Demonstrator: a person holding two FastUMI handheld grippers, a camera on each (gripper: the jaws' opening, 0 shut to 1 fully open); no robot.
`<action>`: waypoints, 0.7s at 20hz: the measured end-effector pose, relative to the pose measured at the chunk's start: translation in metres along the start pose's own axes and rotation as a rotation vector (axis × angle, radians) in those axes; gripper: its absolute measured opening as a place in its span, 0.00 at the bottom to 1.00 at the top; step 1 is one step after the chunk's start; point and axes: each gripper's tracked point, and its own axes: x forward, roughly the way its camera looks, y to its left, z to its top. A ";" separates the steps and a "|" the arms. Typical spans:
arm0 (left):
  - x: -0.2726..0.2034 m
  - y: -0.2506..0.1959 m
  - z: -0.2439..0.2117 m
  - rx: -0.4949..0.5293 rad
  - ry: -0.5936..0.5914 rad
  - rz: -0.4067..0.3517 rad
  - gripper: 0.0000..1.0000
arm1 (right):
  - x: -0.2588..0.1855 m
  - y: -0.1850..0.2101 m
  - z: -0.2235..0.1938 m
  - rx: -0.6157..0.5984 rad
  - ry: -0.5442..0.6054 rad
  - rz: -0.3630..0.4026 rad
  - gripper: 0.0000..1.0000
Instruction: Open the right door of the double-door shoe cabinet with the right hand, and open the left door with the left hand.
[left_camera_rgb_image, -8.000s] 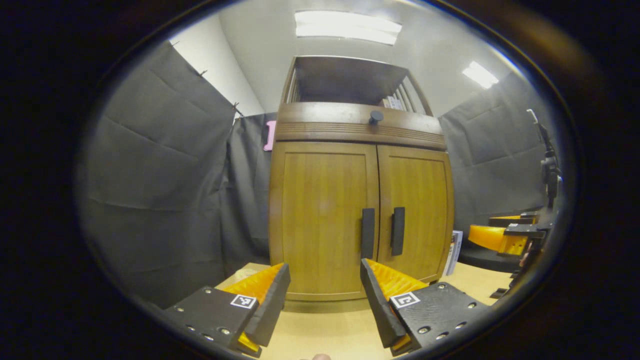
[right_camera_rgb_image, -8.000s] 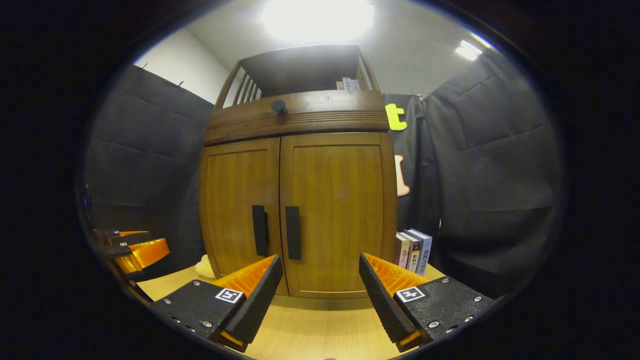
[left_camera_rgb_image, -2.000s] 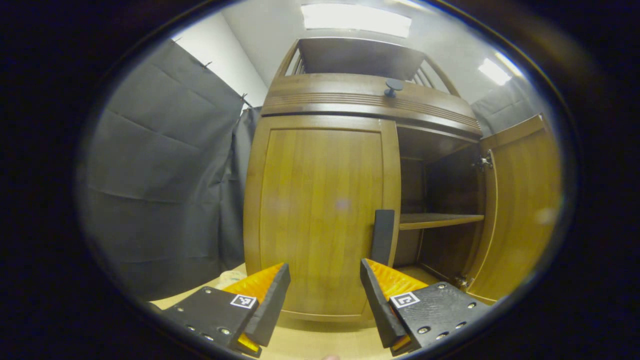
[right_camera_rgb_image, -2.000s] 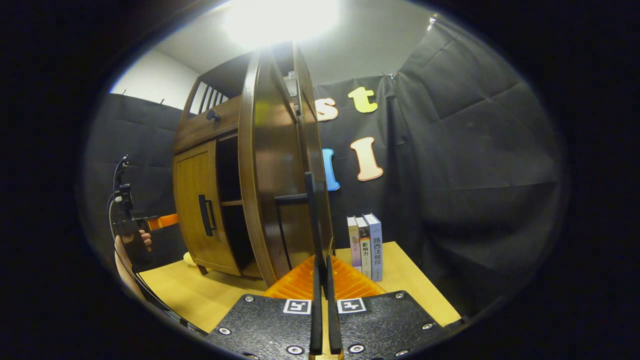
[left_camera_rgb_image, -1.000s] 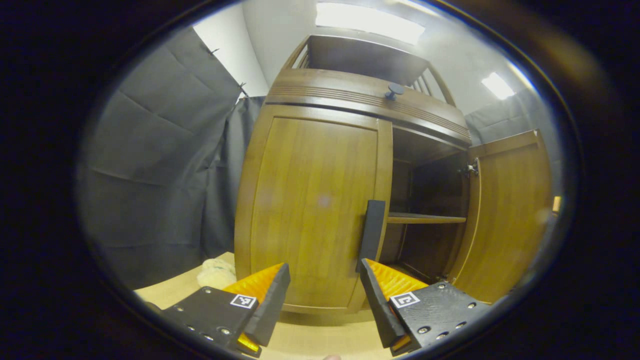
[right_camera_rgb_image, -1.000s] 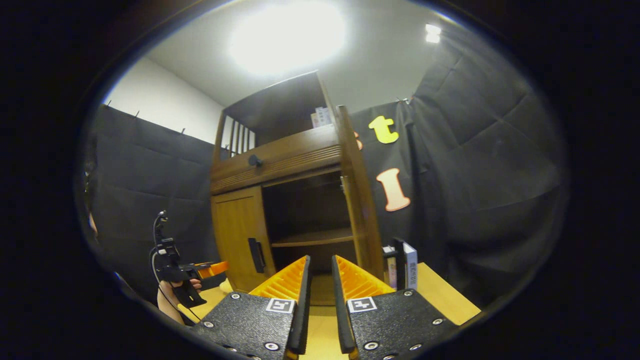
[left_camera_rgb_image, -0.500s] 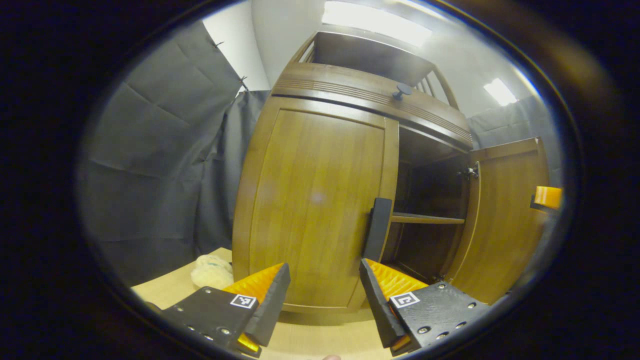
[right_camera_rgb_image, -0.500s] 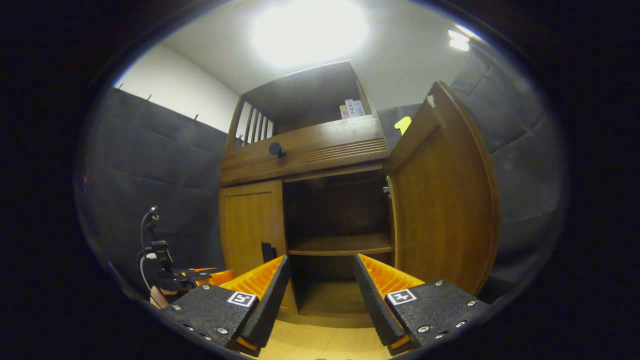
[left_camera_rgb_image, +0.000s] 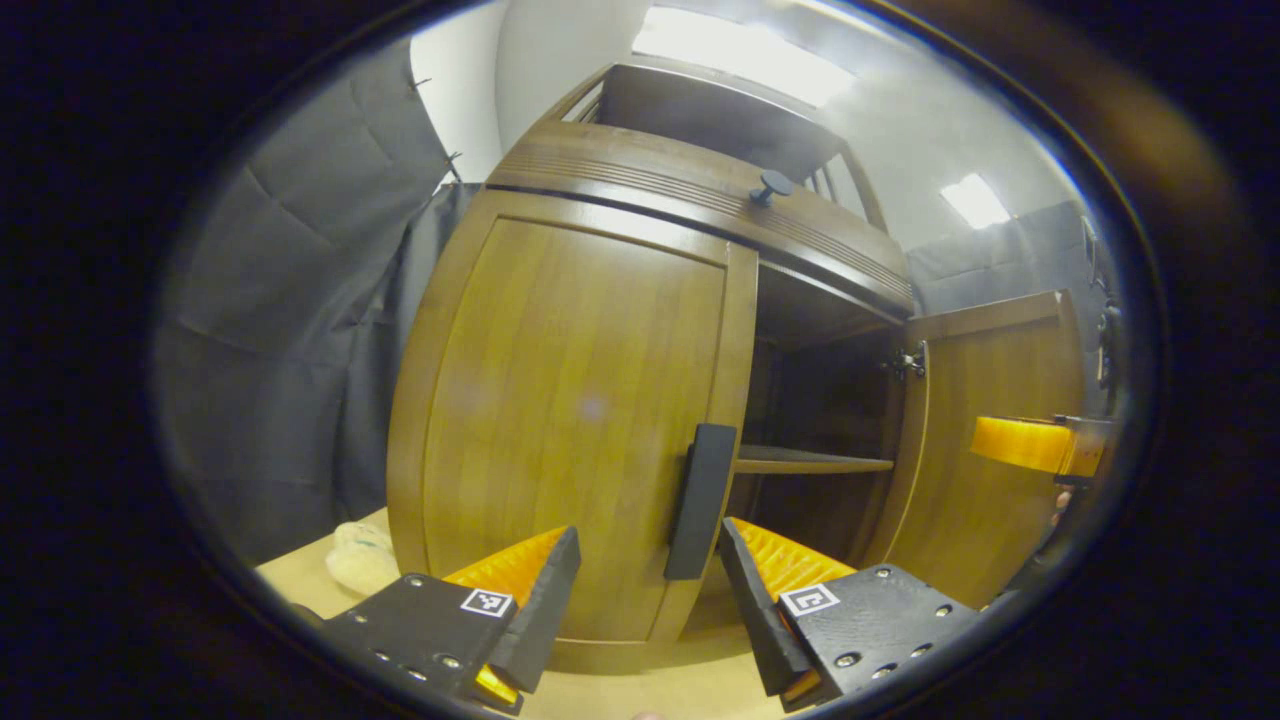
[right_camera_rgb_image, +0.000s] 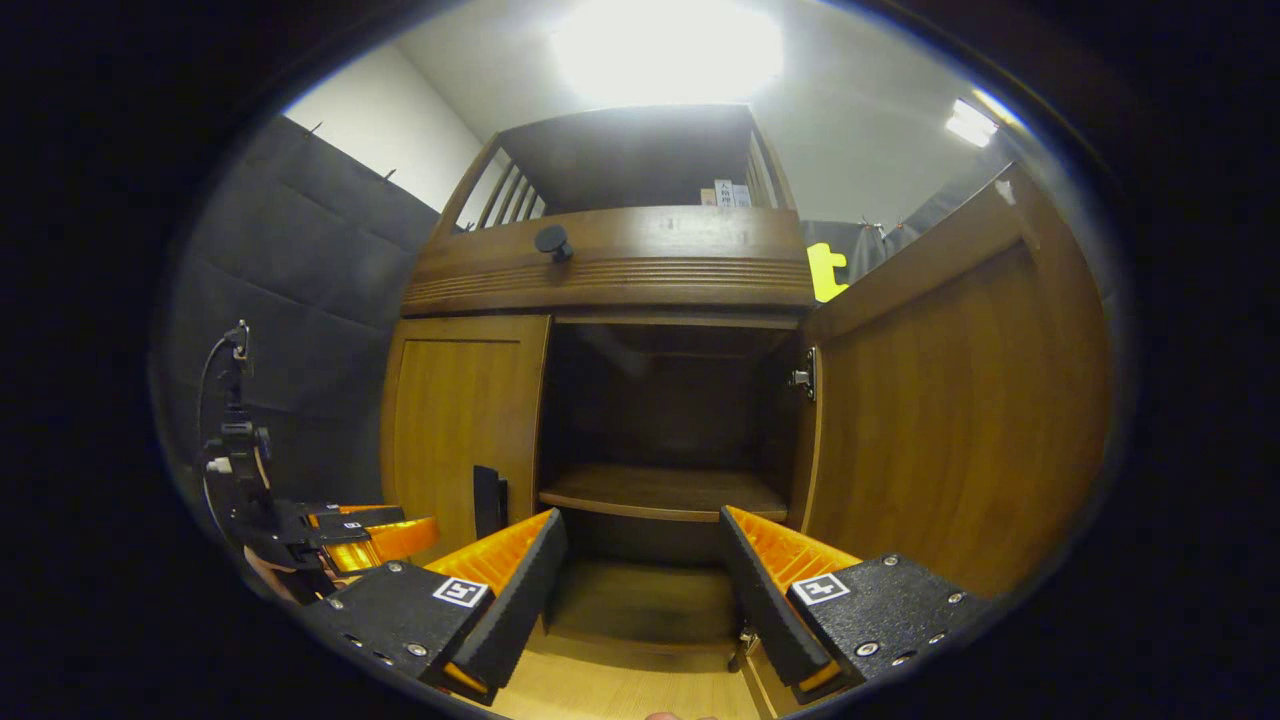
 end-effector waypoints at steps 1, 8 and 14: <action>0.003 0.002 0.001 0.017 0.001 0.006 0.75 | 0.006 -0.004 -0.002 0.005 0.011 -0.012 0.94; 0.023 -0.006 -0.009 0.031 0.040 -0.010 0.81 | 0.017 -0.010 -0.022 -0.065 0.055 -0.057 0.95; 0.026 -0.008 -0.011 0.004 0.042 -0.042 0.76 | 0.017 -0.006 -0.032 -0.081 0.071 -0.021 0.95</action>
